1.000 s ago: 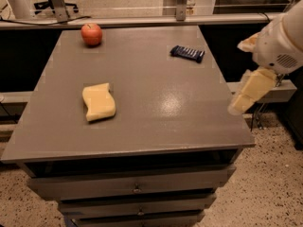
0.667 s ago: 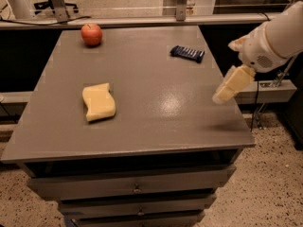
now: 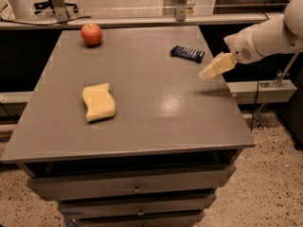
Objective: Move rxbar blueberry near apple
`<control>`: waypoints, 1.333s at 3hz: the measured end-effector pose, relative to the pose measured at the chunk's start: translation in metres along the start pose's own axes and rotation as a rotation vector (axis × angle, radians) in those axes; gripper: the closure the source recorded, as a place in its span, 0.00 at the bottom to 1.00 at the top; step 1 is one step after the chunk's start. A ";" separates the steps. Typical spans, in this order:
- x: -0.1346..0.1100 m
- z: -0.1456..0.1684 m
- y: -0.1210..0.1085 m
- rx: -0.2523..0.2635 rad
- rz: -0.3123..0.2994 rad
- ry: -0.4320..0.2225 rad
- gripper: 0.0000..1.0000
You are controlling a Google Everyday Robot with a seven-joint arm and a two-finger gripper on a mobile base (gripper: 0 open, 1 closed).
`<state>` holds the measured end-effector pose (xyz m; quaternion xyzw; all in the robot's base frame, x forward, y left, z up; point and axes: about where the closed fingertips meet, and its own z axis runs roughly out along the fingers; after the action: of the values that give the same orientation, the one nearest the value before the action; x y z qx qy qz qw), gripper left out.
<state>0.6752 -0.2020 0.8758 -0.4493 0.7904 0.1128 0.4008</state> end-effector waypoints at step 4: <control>-0.017 0.082 -0.065 0.051 0.136 -0.132 0.15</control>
Offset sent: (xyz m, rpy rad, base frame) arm 0.0978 0.0231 -0.0119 0.1944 -0.0498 -0.0865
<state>0.7756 -0.1843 0.8464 -0.3760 0.7936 0.1488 0.4546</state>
